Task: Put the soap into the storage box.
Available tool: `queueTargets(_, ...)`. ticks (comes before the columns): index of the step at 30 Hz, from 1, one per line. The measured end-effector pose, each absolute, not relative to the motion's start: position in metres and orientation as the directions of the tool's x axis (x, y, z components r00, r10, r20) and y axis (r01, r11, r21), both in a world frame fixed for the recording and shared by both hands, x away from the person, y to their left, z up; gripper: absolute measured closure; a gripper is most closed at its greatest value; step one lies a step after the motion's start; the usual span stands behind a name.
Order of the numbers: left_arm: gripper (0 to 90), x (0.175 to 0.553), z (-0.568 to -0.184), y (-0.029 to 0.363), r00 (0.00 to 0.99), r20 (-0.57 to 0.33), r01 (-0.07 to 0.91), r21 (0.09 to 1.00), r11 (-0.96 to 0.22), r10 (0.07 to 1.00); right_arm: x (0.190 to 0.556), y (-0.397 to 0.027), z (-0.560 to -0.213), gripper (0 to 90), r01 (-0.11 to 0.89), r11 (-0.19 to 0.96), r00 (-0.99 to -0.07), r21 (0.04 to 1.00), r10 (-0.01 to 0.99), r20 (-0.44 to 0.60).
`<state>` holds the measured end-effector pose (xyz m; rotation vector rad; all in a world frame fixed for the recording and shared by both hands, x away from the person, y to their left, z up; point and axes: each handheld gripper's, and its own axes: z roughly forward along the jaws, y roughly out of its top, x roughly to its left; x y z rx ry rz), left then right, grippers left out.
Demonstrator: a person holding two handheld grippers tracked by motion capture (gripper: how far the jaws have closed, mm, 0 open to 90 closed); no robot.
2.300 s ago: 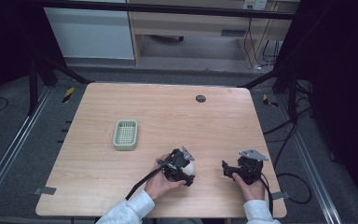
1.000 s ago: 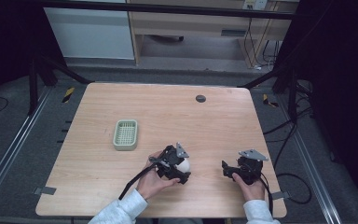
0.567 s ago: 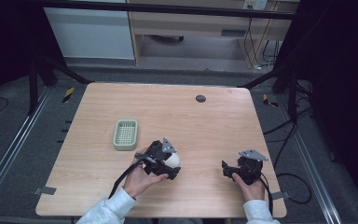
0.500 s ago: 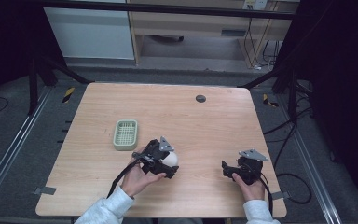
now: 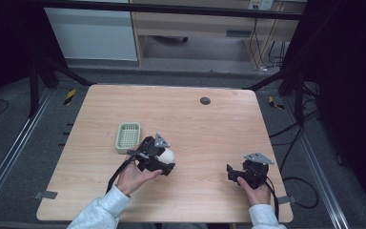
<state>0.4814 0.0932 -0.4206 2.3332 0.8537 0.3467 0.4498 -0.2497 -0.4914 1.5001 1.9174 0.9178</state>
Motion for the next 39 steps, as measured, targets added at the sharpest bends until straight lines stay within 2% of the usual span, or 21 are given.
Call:
queueTargets(14, 22.6, 0.495, -0.413, 0.123, 0.714, 0.014, 0.520, 0.659, -0.543, 0.700, 0.450, -0.248, -0.491, 4.9, 0.605, 0.163, -0.252, 0.779, 0.968, -0.007)
queueTargets(28, 22.6, 0.526, -0.418, 0.160, 0.623, 0.003, 0.593, 0.650, -0.475, 0.782, 0.451, -0.247, -0.491, 4.8, 0.606, 0.164, -0.256, 0.779, 0.967, -0.004)
queueTargets(39, 22.6, 0.540, -0.419, 0.171, 0.594, -0.003, 0.616, 0.645, -0.452, 0.805, 0.452, -0.247, -0.492, 4.9, 0.608, 0.169, -0.254, 0.776, 0.967, -0.012)
